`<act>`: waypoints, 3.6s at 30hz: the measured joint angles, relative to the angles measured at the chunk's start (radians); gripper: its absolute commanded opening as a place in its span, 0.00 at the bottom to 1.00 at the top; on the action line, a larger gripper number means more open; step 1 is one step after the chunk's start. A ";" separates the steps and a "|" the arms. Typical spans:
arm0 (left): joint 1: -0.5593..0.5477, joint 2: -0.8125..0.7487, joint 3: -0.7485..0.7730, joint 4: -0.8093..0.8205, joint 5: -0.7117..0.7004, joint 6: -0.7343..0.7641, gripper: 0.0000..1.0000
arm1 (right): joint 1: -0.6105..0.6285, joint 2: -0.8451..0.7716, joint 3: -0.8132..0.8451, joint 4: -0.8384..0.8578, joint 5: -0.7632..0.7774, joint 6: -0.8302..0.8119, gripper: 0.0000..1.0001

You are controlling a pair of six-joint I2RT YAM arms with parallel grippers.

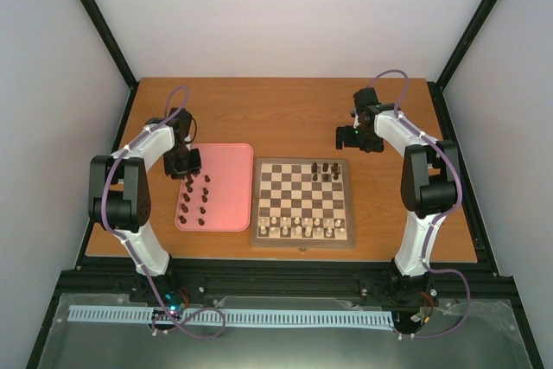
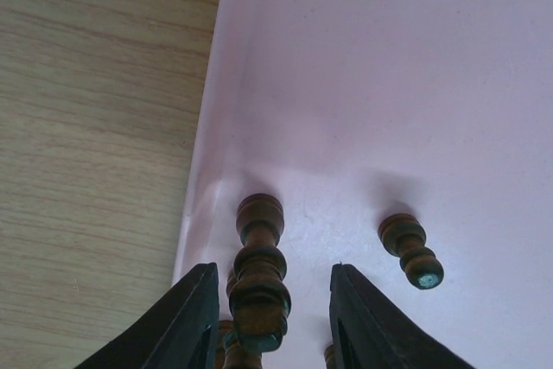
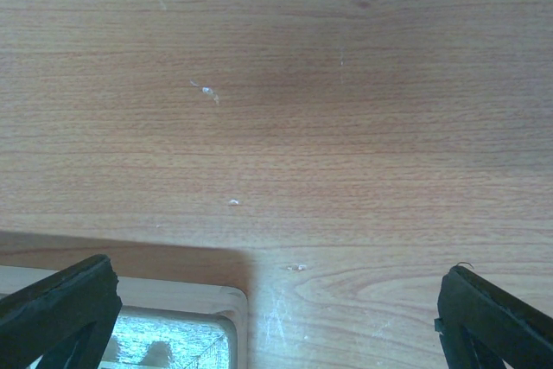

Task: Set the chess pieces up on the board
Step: Pick up the chess piece from the storage box, then place the chess piece on the chessboard.

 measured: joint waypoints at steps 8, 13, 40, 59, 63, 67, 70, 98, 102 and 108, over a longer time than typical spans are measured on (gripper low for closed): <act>0.000 0.003 0.000 0.000 -0.006 0.001 0.28 | 0.000 0.010 0.000 0.000 0.000 0.000 1.00; 0.000 0.014 0.000 0.000 -0.015 0.000 0.22 | 0.000 0.012 0.000 0.000 0.000 0.000 1.00; -0.003 -0.032 0.172 -0.100 0.013 0.001 0.02 | 0.000 0.012 0.000 0.001 0.000 0.000 1.00; -0.367 0.124 0.518 -0.240 0.042 -0.003 0.03 | 0.000 0.013 0.000 0.001 -0.001 0.001 1.00; -0.448 0.191 0.590 -0.261 0.052 -0.003 0.02 | 0.000 0.015 0.000 0.000 -0.001 0.001 1.00; -0.528 0.267 0.669 -0.269 0.057 -0.003 0.02 | 0.000 0.016 0.000 0.000 0.000 0.001 1.00; -0.570 0.301 0.705 -0.267 0.066 -0.003 0.03 | 0.000 0.016 0.000 0.000 0.000 0.001 1.00; -0.650 0.465 0.864 -0.251 0.130 -0.007 0.03 | 0.000 0.019 0.000 0.000 0.000 0.000 1.00; -0.661 0.510 0.897 -0.251 0.130 -0.007 0.03 | 0.000 0.019 0.000 0.000 0.000 0.000 1.00; -0.663 0.524 0.900 -0.259 0.129 -0.007 0.03 | 0.000 0.019 0.000 0.001 -0.001 0.000 1.00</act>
